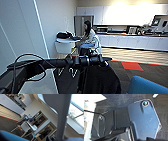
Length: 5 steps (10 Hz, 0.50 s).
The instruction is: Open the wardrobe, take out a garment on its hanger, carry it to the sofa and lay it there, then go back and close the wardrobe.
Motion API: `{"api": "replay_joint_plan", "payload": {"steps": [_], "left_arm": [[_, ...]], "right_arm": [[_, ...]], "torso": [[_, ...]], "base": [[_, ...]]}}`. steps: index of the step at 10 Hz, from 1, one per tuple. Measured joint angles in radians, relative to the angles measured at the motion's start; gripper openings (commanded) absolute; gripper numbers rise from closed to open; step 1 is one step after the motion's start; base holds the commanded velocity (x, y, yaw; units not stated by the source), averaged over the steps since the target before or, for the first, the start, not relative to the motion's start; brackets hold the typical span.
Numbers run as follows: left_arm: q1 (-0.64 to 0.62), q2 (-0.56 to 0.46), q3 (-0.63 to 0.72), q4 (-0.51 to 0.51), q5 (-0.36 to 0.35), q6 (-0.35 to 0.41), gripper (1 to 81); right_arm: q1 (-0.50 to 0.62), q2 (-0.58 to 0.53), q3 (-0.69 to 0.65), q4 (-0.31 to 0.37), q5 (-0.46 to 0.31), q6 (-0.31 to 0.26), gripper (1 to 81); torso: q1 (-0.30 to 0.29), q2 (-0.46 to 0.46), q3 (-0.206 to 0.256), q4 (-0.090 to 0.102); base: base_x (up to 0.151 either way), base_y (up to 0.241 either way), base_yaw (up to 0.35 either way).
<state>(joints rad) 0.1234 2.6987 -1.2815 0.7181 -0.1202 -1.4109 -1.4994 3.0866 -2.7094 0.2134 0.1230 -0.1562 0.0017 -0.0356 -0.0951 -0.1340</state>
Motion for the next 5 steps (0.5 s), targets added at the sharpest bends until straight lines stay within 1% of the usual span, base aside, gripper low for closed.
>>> {"api": "replay_joint_plan", "payload": {"steps": [3, 5], "left_arm": [[0.0, 0.009, -0.005, 0.003, 0.001, 0.0, 1.0], [0.0, 0.03, -0.003, 0.004, 0.014, 0.0, 1.0]], "right_arm": [[-0.002, -0.001, 0.0, 0.0, 0.001, 0.0, 81.1], [-0.003, 0.0, 0.0, 0.0, 0.003, 0.0, 81.1]], "torso": [[0.0, 0.0, 0.0, 0.0], [0.0, 0.0, 0.0, 0.0]], "base": [[0.0, 0.0, -0.214], [0.0, 0.0, -0.214]]}}
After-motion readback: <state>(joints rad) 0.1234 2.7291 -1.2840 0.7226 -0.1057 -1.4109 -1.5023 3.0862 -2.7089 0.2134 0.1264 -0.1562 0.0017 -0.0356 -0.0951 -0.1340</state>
